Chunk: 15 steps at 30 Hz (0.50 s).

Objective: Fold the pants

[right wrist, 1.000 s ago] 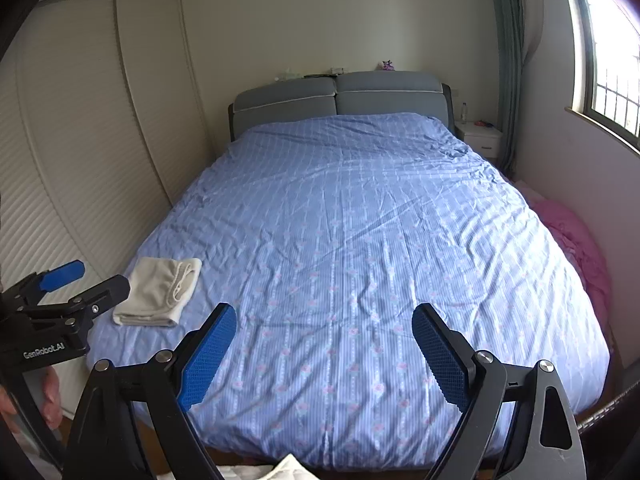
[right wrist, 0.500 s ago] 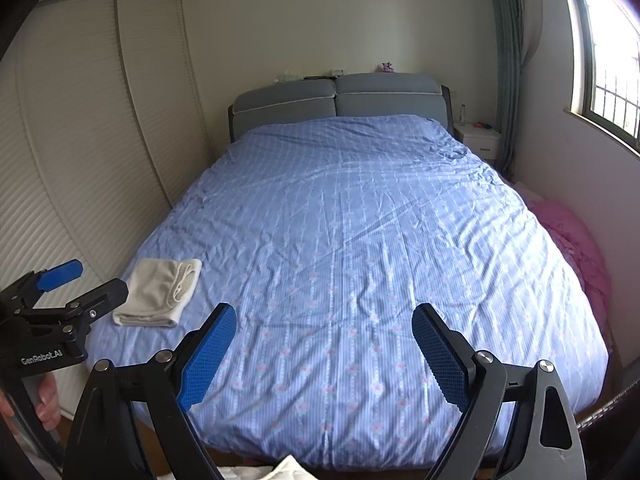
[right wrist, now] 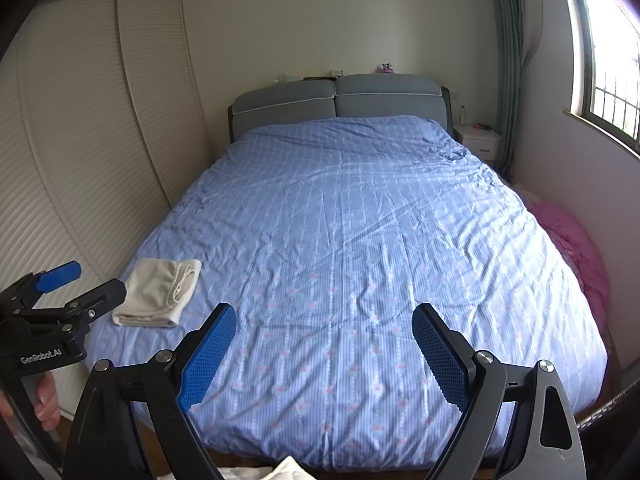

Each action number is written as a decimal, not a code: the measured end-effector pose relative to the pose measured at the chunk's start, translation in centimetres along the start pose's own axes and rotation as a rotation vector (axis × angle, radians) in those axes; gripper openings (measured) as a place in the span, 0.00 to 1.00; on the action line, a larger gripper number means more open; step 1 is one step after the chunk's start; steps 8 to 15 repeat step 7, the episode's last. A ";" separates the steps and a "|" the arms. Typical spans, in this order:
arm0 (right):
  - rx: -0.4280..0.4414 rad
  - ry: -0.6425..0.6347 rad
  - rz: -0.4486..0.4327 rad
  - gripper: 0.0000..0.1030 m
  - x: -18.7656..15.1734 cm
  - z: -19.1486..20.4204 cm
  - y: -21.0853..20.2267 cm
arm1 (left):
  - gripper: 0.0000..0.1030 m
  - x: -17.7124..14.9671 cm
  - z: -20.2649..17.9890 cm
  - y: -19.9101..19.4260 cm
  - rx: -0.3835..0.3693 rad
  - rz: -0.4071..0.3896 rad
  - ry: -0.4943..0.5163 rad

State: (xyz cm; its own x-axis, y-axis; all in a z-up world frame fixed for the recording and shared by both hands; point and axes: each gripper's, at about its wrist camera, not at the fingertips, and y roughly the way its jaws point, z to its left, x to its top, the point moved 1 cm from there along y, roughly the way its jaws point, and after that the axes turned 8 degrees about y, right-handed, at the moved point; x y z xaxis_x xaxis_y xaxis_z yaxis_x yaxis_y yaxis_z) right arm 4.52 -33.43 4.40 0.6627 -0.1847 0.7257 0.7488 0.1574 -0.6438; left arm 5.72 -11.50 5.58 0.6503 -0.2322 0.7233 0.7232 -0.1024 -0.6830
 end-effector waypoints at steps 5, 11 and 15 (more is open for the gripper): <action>0.000 0.000 0.004 0.88 0.0 0.0 0.1 | 1.00 0.2 -0.2 0.1 0.007 0.009 -0.012; 0.000 0.001 0.007 0.88 0.0 0.0 0.1 | 1.00 0.3 -0.2 0.1 0.008 0.011 -0.013; 0.000 0.001 0.007 0.88 0.0 0.0 0.1 | 1.00 0.3 -0.2 0.1 0.008 0.011 -0.013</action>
